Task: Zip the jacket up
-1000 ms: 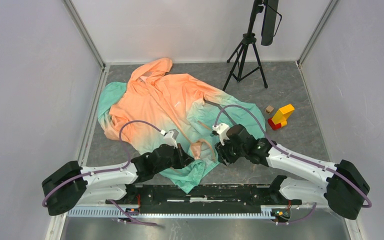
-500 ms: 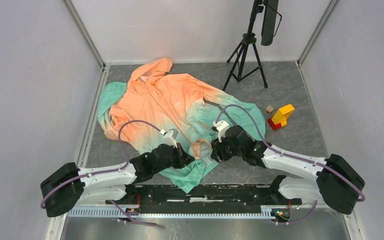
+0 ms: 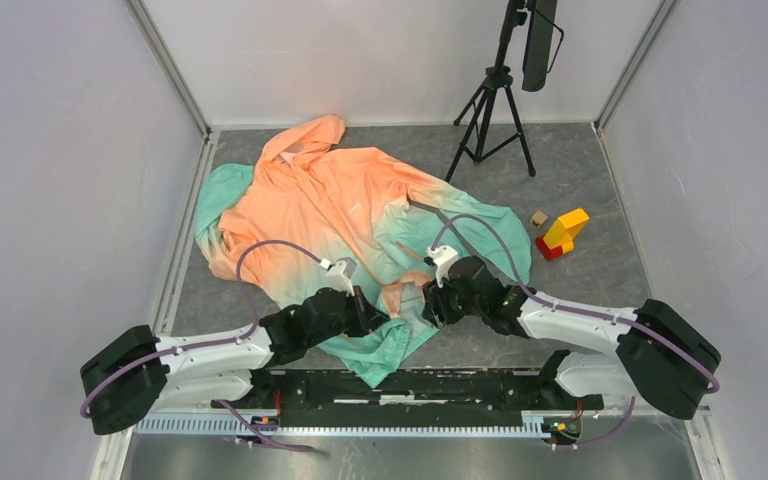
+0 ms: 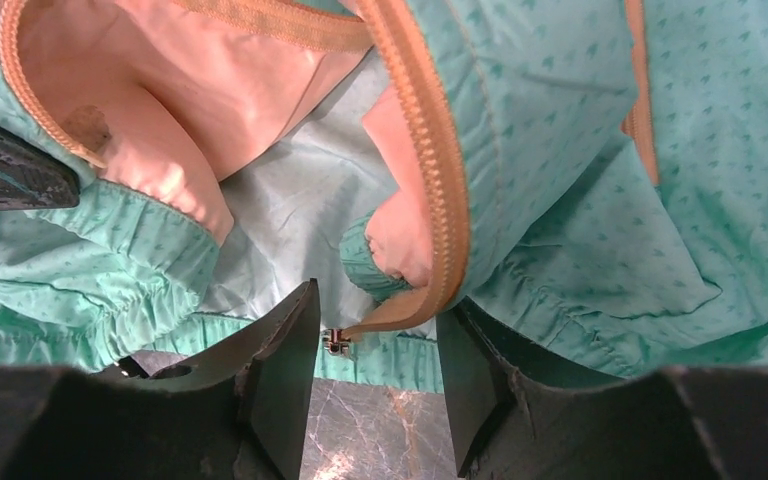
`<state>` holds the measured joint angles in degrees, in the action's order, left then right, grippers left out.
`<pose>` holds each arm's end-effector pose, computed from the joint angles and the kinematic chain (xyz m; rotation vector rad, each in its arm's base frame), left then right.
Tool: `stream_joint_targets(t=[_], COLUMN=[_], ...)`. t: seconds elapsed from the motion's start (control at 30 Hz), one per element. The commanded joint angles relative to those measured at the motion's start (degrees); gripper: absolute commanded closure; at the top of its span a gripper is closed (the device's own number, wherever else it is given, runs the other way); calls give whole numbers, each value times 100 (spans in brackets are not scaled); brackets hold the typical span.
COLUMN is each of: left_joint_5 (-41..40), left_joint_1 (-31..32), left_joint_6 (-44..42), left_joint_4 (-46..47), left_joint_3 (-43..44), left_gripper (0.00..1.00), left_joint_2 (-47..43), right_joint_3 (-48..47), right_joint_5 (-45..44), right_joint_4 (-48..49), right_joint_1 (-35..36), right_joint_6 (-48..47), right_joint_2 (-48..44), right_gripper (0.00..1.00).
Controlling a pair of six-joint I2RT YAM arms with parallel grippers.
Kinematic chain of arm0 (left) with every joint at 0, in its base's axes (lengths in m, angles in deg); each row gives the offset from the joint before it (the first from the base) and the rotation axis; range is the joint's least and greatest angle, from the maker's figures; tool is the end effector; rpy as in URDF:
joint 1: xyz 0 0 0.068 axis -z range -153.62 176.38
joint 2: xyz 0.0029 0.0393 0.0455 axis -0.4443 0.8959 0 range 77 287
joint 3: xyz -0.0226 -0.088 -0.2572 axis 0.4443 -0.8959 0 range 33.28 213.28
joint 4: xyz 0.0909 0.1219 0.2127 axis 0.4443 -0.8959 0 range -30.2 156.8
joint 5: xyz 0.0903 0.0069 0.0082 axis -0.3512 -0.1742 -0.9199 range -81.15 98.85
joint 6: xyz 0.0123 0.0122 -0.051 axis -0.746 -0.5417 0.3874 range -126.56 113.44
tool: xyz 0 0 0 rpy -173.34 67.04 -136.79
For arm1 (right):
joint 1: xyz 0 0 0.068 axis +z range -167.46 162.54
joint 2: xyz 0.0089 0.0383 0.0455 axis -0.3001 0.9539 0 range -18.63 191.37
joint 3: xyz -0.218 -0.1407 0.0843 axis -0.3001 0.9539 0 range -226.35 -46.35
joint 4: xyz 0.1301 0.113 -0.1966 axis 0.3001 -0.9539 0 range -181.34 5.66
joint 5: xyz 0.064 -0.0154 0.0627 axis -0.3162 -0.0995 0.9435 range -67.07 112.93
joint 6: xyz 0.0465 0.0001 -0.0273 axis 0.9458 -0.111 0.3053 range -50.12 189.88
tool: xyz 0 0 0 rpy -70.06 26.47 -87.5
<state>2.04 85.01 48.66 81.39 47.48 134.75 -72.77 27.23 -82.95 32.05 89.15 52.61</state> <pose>0.1044 -0.1632 0.1585 -0.0120 2.2622 -1.0434 0.1478 0.1771 0.1580 -0.6715 2.3342 0.6656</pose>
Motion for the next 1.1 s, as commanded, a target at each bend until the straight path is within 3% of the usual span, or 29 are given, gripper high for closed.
stream_joint_targets(t=[0.0, 0.3, 0.4, 0.53, 0.73, 1.07], left_joint_5=[45, 113, 179, 200, 218, 218], left_joint_1=[20, 17, 25, 17, 21, 22], left_joint_6=[-117, -110, -108, -100, -86, -47], left_joint_4=[26, 211, 277, 369, 360, 296], left_joint_3=[200, 223, 245, 215, 228, 249], left_gripper=[98, 98, 98, 98, 98, 98], left_joint_2=[12, 173, 268, 298, 246, 203], right_joint_3=[-3, 482, 768, 1169, 1462, 1377], right_joint_5=[121, 341, 523, 904, 1524, 1350], right_joint_4=[47, -5, 194, 517, 1246, 1413], right_joint_1=[42, -99, -344, -763, -884, -883], right_joint_6=[157, 844, 1001, 1052, 1078, 1138], right_joint_2=[-242, -1367, -1532, -1582, -1147, -1152], right_gripper=[46, 37, 44, 63, 59, 59])
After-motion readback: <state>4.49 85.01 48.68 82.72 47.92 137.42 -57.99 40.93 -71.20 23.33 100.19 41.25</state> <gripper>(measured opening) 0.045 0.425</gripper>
